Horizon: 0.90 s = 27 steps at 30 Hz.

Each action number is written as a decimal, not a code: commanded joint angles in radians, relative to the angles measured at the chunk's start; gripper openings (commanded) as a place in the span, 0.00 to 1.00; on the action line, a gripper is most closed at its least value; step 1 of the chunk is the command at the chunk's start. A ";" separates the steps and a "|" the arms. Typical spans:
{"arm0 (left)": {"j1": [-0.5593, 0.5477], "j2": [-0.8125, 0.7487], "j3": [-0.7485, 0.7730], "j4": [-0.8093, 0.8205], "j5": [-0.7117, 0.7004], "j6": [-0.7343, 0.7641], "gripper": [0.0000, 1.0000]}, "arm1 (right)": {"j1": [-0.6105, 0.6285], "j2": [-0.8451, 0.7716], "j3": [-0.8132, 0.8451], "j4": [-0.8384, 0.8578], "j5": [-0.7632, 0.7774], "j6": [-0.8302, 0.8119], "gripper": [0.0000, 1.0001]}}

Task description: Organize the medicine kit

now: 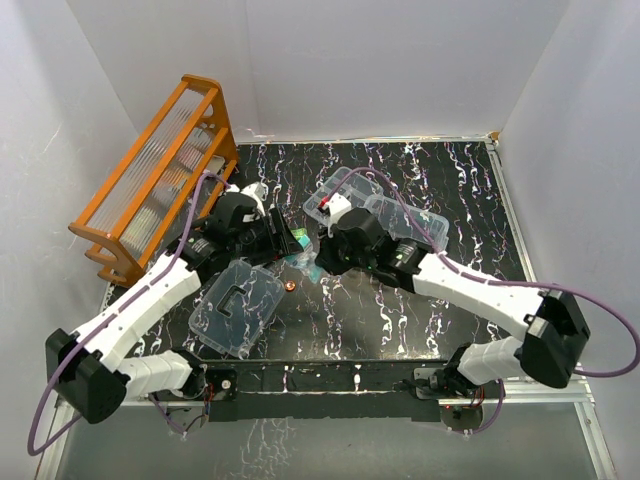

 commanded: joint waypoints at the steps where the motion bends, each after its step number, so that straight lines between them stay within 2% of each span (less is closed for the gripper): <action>1: 0.009 0.056 0.058 -0.017 0.202 0.073 0.56 | -0.003 -0.097 -0.013 0.100 -0.032 -0.087 0.00; 7: 0.010 0.085 0.041 0.071 0.409 0.032 0.43 | -0.002 -0.129 -0.025 0.094 -0.065 -0.100 0.00; 13: 0.010 0.086 0.036 0.048 0.387 0.050 0.13 | -0.002 -0.153 -0.028 0.088 -0.048 -0.094 0.00; 19: 0.010 0.066 0.024 0.057 0.375 0.073 0.09 | -0.002 -0.173 -0.026 0.063 -0.033 -0.085 0.00; 22: 0.010 0.059 0.020 0.070 0.368 0.072 0.07 | -0.002 -0.184 0.000 0.018 0.026 -0.043 0.20; 24: 0.010 0.063 0.027 0.067 0.356 0.074 0.07 | -0.007 -0.192 0.052 -0.052 0.104 0.005 0.42; 27: 0.010 0.072 0.041 0.072 0.318 0.075 0.07 | -0.025 -0.228 0.121 -0.136 0.172 0.050 0.56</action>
